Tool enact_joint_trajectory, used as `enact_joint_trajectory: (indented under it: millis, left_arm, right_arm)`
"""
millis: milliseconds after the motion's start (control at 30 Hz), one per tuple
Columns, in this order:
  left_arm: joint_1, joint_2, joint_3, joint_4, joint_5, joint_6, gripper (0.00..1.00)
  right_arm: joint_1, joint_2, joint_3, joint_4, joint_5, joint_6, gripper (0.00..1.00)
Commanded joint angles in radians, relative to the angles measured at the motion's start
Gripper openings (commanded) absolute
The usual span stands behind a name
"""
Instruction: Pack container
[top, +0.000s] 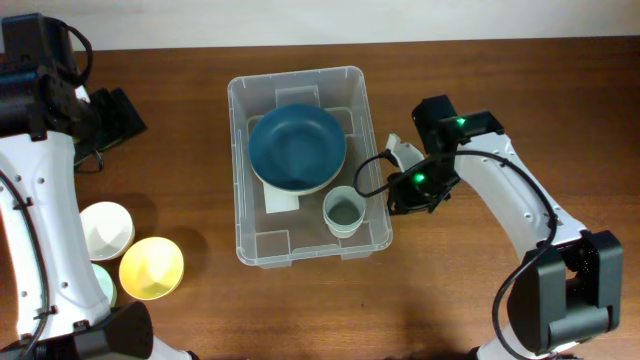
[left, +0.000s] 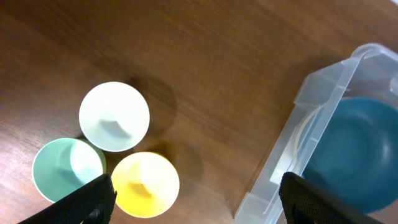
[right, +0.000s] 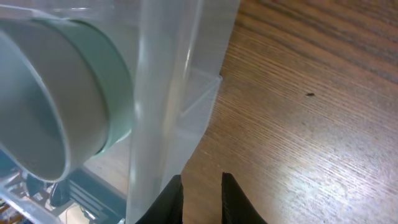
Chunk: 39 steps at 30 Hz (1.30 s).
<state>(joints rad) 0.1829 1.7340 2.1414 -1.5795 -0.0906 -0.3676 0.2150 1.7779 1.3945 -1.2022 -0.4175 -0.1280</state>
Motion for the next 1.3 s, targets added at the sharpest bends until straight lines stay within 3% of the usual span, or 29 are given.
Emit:
enact_joint_trajectory:
  millis: [0, 133, 367, 500, 600, 633, 700, 833, 1133, 1233, 1267]
  left_arm:
    - [0.005, 0.006, 0.002, -0.013, -0.004, 0.026, 0.86]
    - [0.005, 0.006, 0.002, -0.070, -0.008, 0.034, 0.86]
    - [-0.012, -0.109, -0.157, -0.108, 0.022, 0.066, 0.85]
    - [-0.017, -0.339, -0.476, -0.102, 0.022, 0.024, 0.85]
    - [-0.017, -0.522, -0.759, 0.031, 0.023, -0.023, 0.87]
    - [-0.017, -0.580, -0.873, 0.116, 0.027, -0.028, 0.93]
    - [-0.016, -0.613, -1.022, 0.233, 0.038, -0.032, 0.94]
    - [-0.016, -0.523, -1.194, 0.406, 0.096, -0.032, 0.94]
    - [-0.015, -0.114, -1.202, 0.669, 0.132, -0.031, 0.93]
    - [-0.015, -0.032, -1.202, 0.733, 0.117, -0.031, 0.90]
    - [-0.016, -0.015, -1.202, 0.743, 0.117, -0.031, 0.84]
  right_arm:
    - [-0.037, -0.002, -0.002, 0.018, 0.005, -0.023, 0.24]
    - [-0.124, -0.003, 0.066, -0.005, 0.337, 0.150, 0.29]
    - [-0.235, -0.056, 0.225, -0.107, 0.362, 0.167, 0.34]
    - [-0.256, -0.094, 0.237, -0.155, 0.363, 0.166, 0.42]
    - [-0.255, -0.094, 0.237, -0.161, 0.363, 0.166, 0.51]
    - [-0.255, -0.094, 0.237, -0.159, 0.363, 0.166, 0.52]
    - [-0.255, -0.094, 0.237, -0.159, 0.363, 0.166, 0.52]
    - [-0.255, -0.094, 0.237, -0.161, 0.362, 0.166, 0.52]
    - [-0.255, -0.094, 0.237, -0.168, 0.362, 0.166, 0.52]
    - [-0.255, -0.094, 0.237, -0.168, 0.362, 0.166, 0.52]
    - [-0.255, -0.094, 0.237, -0.168, 0.363, 0.166, 0.52]
